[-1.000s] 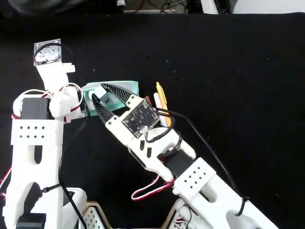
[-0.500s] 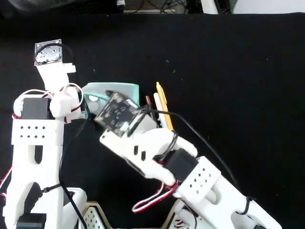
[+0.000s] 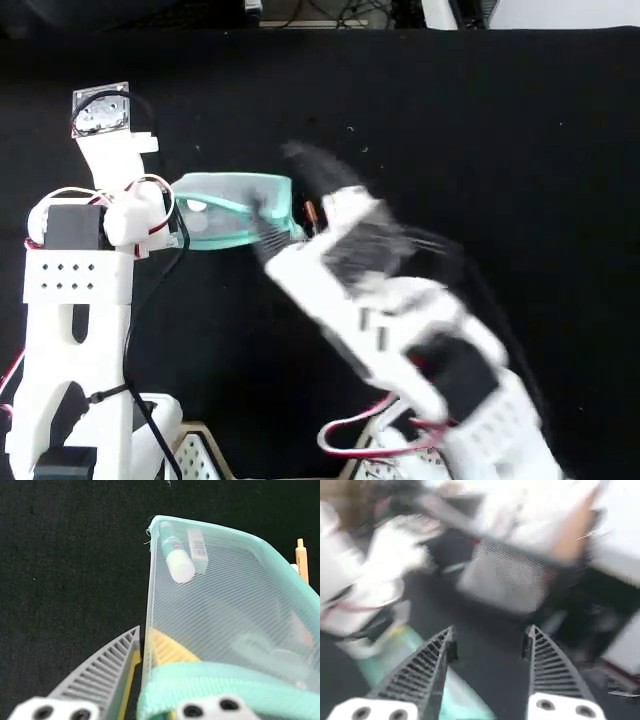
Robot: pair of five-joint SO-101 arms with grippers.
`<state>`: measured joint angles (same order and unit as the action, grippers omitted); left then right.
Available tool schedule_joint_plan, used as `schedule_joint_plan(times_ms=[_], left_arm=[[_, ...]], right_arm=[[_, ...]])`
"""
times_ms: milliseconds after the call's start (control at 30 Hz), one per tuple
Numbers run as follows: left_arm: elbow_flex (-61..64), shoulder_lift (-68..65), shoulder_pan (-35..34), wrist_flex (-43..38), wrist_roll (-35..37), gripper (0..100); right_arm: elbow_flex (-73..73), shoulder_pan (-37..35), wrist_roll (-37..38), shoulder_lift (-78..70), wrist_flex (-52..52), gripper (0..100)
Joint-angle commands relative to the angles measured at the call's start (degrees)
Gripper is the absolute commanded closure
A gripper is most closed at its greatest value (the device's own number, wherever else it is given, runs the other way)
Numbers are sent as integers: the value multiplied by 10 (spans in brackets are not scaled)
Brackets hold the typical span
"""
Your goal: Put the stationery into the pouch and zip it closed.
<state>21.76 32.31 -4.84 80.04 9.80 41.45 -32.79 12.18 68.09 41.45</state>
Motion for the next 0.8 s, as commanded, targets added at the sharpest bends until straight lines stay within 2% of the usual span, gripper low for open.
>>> schedule_joint_plan(times_ms=[0, 133, 233, 467, 633, 767], left_arm=[[0, -4, -9, -2, -2, 967], [0, -4, -9, -2, -2, 967], [0, -4, -9, -2, -2, 967], [0, -4, -9, -2, -2, 967], [1, -4, -9, -2, -2, 967], [1, -4, -9, -2, -2, 967]], right_arm=[[-42, 127, -46, -2, 45, 814], [-41, 205, -70, -100, 112, 846], [-45, 225, -72, -228, 132, 846], [-112, 172, -65, -544, 69, 846], [-245, 169, -32, -698, 64, 846], [-324, 165, -34, -804, 63, 845]])
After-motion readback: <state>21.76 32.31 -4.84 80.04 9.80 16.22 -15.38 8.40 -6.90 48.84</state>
